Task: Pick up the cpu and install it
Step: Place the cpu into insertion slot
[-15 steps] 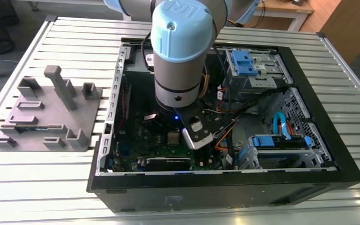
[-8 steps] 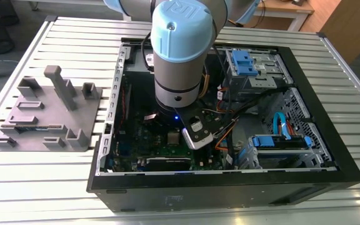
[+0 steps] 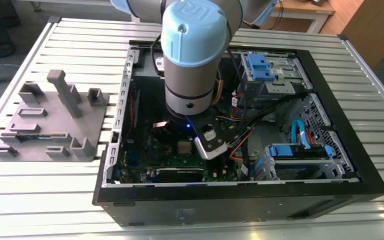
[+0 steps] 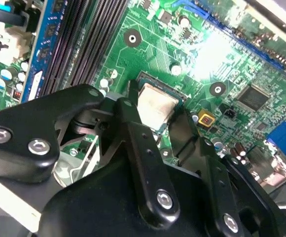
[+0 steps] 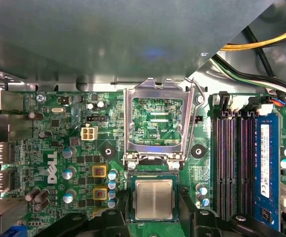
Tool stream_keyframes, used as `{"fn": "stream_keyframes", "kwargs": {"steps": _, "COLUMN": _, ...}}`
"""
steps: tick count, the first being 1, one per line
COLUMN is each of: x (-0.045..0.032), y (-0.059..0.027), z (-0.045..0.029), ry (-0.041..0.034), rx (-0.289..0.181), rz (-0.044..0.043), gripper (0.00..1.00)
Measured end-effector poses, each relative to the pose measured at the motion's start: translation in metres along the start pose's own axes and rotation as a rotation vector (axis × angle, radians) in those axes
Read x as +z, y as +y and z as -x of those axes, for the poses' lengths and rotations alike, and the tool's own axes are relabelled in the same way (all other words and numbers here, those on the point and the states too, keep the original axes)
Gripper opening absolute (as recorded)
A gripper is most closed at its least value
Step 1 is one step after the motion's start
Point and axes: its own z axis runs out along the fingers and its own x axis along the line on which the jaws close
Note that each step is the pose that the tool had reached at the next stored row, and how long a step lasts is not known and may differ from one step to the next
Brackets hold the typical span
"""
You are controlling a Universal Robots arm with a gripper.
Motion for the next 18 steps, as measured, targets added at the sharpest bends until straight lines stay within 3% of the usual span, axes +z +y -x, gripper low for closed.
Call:
{"fn": "stream_keyframes", "kwargs": {"steps": 3, "x": -0.0023, "y": 0.0, "z": 0.0, "ry": 0.0001, "rx": 0.0, "rz": -0.0003, "gripper": 0.52}}
{"fn": "stream_keyframes", "kwargs": {"steps": 8, "x": -0.0125, "y": 0.0002, "z": 0.0003, "ry": 0.0, "rx": 0.0, "rz": -0.0002, "gripper": 0.52}}
{"fn": "stream_keyframes", "kwargs": {"steps": 14, "x": -0.0141, "y": 0.0003, "z": 0.0004, "ry": 0.0, "rx": 0.0, "rz": 0.0, "gripper": 0.52}}
{"fn": "stream_keyframes", "kwargs": {"steps": 18, "x": -0.0152, "y": 0.0003, "z": 0.0004, "ry": 0.0, "rx": 0.0, "rz": 0.0, "gripper": 0.38}}
